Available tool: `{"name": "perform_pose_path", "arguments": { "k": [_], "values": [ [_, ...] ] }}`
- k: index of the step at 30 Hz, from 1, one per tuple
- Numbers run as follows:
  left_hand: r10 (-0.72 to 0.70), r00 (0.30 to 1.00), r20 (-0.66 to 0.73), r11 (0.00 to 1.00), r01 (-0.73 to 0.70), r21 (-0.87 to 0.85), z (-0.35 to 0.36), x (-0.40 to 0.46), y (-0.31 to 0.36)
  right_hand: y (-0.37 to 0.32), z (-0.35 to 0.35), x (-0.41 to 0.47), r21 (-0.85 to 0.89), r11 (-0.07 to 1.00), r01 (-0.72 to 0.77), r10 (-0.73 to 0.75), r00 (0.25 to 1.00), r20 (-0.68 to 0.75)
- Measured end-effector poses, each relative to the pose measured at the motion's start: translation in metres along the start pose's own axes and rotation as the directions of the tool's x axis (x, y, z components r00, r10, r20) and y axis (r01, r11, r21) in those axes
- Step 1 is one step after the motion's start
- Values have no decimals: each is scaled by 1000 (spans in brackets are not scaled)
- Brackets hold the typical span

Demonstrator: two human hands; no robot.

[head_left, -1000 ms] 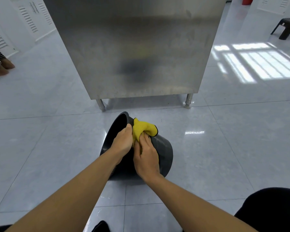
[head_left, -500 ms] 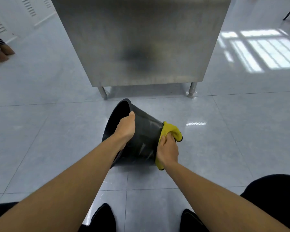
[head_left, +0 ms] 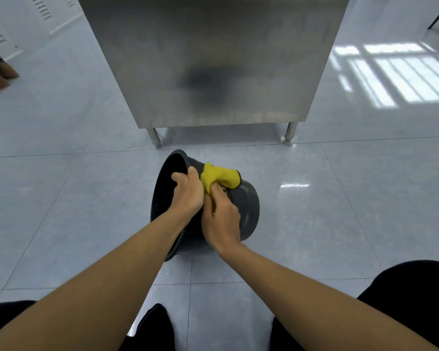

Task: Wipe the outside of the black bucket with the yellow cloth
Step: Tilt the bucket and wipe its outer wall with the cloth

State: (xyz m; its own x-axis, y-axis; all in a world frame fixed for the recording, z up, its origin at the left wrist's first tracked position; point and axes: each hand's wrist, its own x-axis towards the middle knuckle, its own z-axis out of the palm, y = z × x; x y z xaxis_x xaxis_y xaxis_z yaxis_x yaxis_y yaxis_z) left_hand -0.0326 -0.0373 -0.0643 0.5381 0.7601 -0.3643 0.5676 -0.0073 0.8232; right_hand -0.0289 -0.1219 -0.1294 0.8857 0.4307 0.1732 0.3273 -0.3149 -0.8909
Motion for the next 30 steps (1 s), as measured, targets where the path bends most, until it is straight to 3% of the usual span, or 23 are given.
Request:
{"name": "perform_pose_path", "arguments": {
  "k": [3,9,14,19,24,30],
  "values": [
    [7,999,34,994,-3,-114,-3,1,-2,-9,8,-4,26,994,107,-108,994,17],
    [102,995,6,994,-102,-26,-9,2,1,-6,6,0,-42,992,120,-118,992,49],
    [-13,997,79,985,26,-169,-13,5,5,1,-1,5,-199,970,141,-137,990,35],
    [-133,985,113,961,157,-230,-16,3,8,32,-10,12,-268,963,-38,43,999,15],
    [-116,979,169,973,146,-179,-13,-2,4,36,-17,12,-232,963,-140,134,990,-40],
    [-91,970,224,976,132,-173,-13,-1,4,9,-6,3,-198,980,25,-25,1000,2]
  ]
}}
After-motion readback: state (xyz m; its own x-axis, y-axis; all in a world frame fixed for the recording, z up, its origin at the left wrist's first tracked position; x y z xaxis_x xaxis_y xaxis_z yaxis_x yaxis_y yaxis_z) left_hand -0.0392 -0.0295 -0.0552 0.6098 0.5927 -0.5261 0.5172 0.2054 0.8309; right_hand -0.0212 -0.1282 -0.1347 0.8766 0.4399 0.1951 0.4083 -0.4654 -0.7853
